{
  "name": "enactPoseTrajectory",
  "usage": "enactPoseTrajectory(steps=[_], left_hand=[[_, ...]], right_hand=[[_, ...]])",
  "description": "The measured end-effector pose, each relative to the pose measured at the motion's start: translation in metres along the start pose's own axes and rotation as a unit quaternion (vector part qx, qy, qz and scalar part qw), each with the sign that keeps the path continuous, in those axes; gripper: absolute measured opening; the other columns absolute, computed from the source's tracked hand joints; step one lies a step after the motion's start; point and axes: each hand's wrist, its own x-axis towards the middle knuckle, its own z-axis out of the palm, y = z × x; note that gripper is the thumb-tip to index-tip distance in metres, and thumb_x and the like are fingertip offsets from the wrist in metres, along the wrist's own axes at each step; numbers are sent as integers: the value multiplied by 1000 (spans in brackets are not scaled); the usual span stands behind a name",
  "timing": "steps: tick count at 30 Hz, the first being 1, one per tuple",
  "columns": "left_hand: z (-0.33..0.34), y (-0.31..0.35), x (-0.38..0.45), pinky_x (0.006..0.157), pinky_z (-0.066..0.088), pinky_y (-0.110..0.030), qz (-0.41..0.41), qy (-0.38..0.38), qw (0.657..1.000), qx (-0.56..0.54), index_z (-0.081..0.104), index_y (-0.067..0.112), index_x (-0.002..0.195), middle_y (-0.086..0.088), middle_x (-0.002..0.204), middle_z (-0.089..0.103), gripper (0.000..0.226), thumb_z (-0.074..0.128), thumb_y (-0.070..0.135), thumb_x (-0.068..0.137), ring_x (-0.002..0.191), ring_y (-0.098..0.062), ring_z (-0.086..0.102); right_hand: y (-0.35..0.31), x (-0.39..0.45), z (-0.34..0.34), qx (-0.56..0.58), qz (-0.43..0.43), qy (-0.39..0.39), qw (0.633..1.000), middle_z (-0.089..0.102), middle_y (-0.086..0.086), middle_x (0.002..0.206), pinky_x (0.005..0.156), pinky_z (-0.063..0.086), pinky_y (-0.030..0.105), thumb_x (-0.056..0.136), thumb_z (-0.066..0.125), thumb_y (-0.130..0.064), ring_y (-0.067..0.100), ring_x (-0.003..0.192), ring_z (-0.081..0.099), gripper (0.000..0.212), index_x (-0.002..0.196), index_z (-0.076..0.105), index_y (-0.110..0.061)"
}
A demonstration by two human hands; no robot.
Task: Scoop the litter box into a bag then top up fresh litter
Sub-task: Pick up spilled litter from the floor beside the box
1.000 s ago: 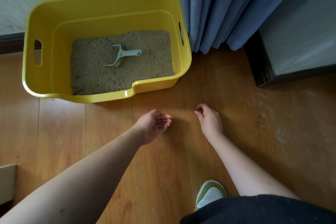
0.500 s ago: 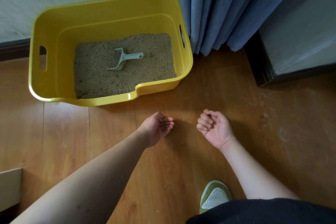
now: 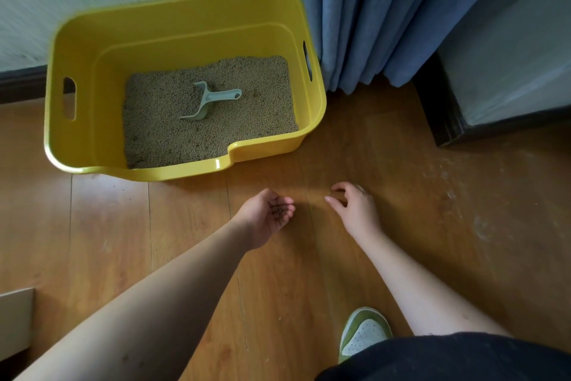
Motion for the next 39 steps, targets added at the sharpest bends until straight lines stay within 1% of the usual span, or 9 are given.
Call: enactPoseTrajectory(steps=[9,11,12,15,19,29,31,33,39], left_hand=[[-10,1,3,63,53,-24,3,0,1000,-14,66,-2,85,-15,76,65,34,38,14,96,65,-19,62],[-10,1,3,64,53,-25,1,-5,1000,-11,66,-2,86,-15,76,65,34,38,15,95,66,-19,62],[-9,1,3,64,53,-25,-1,-12,1000,-9,66,-1,86,-15,77,65,34,38,15,95,66,-19,62],[-5,3,0,64,53,-25,-4,-30,1000,-9,66,-2,86,-16,77,65,34,37,15,96,68,-20,62],[3,4,-3,63,52,-25,4,-34,999,-14,65,-2,84,-16,75,65,36,36,14,96,66,-20,62],[5,7,-6,60,51,-24,-2,-43,999,-12,64,-1,82,-16,75,64,35,36,15,96,65,-20,60],[3,9,-5,57,51,-24,-2,-38,999,-19,64,-1,81,-16,73,63,35,36,15,95,63,-20,60],[1,9,-4,55,51,-23,-2,-33,999,-27,64,-1,81,-16,72,63,35,35,15,95,61,-20,60],[-10,8,-2,55,50,-24,5,-25,1000,-17,64,0,78,-14,72,64,35,36,14,93,61,-19,60]], right_hand=[[-2,4,6,-32,-27,40,998,66,1,104,78,49,24,94,57,-26,17,96,61,20,106,67,-13],[-5,6,-3,91,31,5,995,63,-3,105,81,46,21,96,55,-27,12,99,58,24,115,63,-14],[-7,5,-9,223,91,-12,971,62,-4,102,85,46,23,96,54,-28,10,98,56,28,121,60,-15],[-11,-2,-19,600,211,-56,770,43,-3,67,71,42,22,99,51,-26,10,64,40,13,104,57,-16],[-16,-11,-17,747,230,-108,614,27,-3,63,51,26,23,99,43,-20,9,53,24,22,80,47,-13],[-32,2,-12,772,216,-156,577,28,-1,59,51,20,25,92,40,-24,11,51,23,33,60,36,-15],[-33,7,-10,767,218,-149,585,24,-3,54,50,16,25,95,42,-30,11,48,19,42,56,32,-18],[-34,14,-11,722,225,-120,643,21,-4,50,47,14,26,97,43,-37,11,44,17,49,53,31,-20],[-36,44,-26,331,133,2,934,59,3,72,65,40,30,96,45,-51,16,66,53,39,79,64,-21]])
